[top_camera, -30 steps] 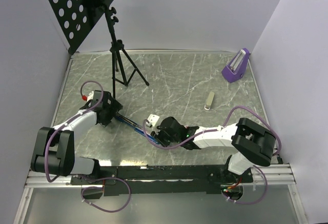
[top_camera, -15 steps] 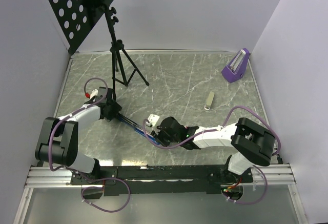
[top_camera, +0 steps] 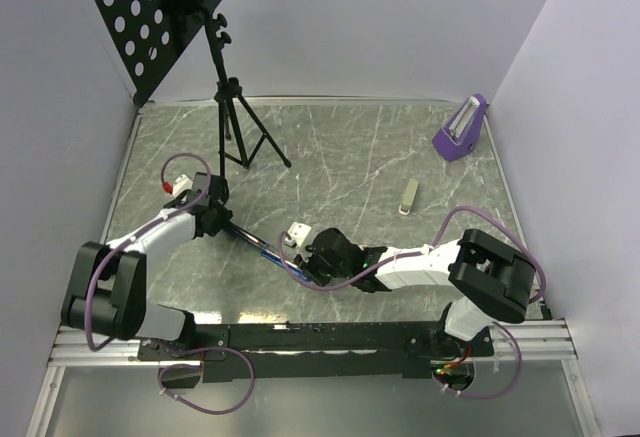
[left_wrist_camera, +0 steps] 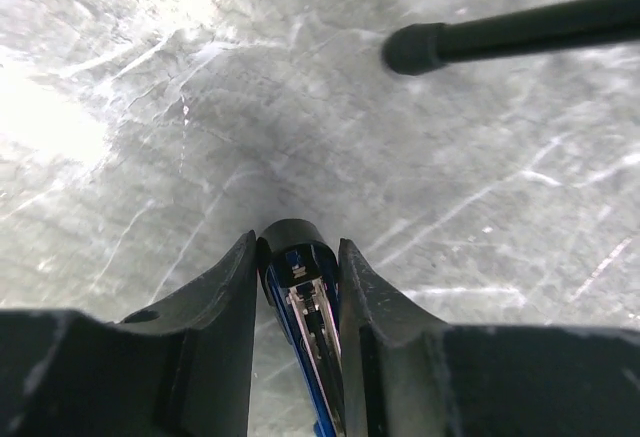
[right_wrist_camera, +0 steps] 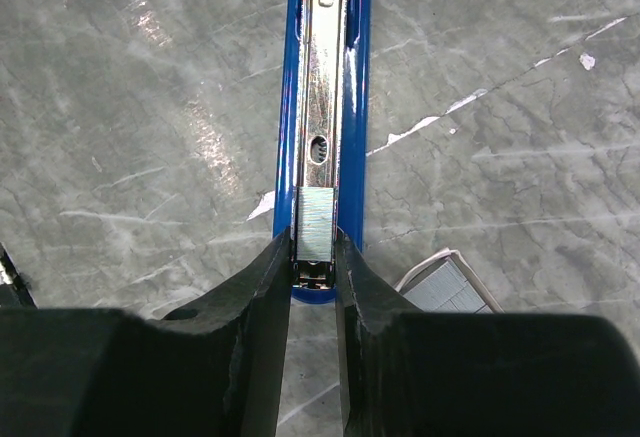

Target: Load the staples into the stapler

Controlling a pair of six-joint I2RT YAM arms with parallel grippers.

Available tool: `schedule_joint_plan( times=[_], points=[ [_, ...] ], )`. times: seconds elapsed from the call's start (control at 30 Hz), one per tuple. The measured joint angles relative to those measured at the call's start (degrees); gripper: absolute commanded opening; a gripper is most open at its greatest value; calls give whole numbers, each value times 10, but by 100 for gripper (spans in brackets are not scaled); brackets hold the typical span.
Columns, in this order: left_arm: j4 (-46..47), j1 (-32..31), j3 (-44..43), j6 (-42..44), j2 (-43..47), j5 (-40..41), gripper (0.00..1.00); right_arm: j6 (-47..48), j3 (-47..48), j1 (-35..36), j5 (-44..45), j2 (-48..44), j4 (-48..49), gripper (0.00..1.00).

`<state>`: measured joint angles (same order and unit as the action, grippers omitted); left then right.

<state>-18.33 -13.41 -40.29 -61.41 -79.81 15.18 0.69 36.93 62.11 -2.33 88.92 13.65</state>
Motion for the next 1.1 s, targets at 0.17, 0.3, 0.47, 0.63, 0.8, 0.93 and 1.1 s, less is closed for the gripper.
schedule_joint_plan(
  times=[0.17, 0.3, 0.47, 0.63, 0.8, 0.93, 1.1],
  points=[
    [-18, -41, 1, -13, 48, 53, 13, -5, 0, 0, 5, 0, -5, 0],
    [-33, -80, 2, -27, 82, 103, 19, -10, -1, 0, 9, 0, -5, 0],
    [-50, -132, 2, -52, 127, 161, 26, -15, -3, 2, 15, 0, -3, 0],
    [-52, -197, 7, -80, 171, 218, 32, -26, -3, 2, 19, 0, -3, 0],
    [-45, -259, 7, -116, 189, 249, 44, -37, -4, 2, 23, 0, -2, 0],
    [-33, -312, 1, -146, 183, 256, 54, -47, -5, 2, 24, 1, 2, 0],
    [-42, -359, -9, -165, 155, 254, 64, -55, -6, 1, 28, 5, 17, 0]
  ],
)
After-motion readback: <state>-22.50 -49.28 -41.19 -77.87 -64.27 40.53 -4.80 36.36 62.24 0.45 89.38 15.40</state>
